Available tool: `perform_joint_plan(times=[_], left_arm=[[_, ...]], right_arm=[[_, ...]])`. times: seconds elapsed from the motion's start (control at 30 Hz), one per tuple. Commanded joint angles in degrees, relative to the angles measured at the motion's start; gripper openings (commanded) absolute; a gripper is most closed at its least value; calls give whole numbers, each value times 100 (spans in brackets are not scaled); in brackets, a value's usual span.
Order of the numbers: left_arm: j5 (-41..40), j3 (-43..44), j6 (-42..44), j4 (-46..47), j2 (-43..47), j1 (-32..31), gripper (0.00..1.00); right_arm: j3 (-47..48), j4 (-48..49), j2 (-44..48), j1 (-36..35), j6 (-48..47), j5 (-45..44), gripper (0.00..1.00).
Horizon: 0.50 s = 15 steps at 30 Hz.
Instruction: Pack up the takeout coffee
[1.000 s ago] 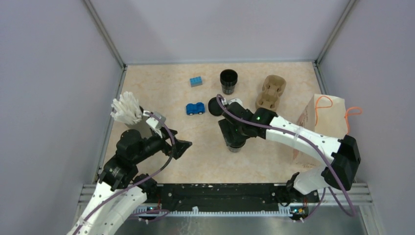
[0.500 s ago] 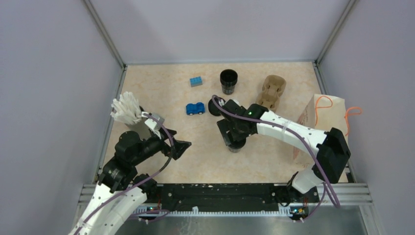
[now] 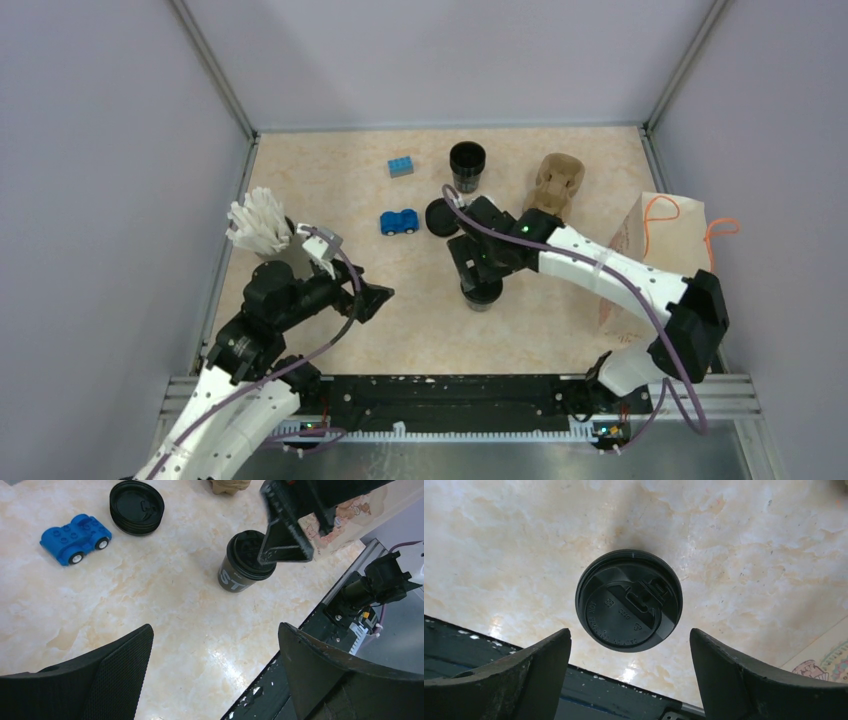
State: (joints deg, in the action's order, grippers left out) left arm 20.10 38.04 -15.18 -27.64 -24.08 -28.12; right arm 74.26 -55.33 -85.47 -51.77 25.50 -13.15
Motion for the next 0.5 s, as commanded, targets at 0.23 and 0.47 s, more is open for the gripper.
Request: perform_joint_plan(times=[0.23, 0.47], left_arm=[[1355, -282, -1291, 1870, -1989, -1, 91], [1858, -558, -2199, 3749, -3484, -112, 74]], right_arm=[[-1426, 1820, 1800, 1322, -264, 1257, 58], [-2041, 2730, 1980, 2011, -464, 2453, 47]])
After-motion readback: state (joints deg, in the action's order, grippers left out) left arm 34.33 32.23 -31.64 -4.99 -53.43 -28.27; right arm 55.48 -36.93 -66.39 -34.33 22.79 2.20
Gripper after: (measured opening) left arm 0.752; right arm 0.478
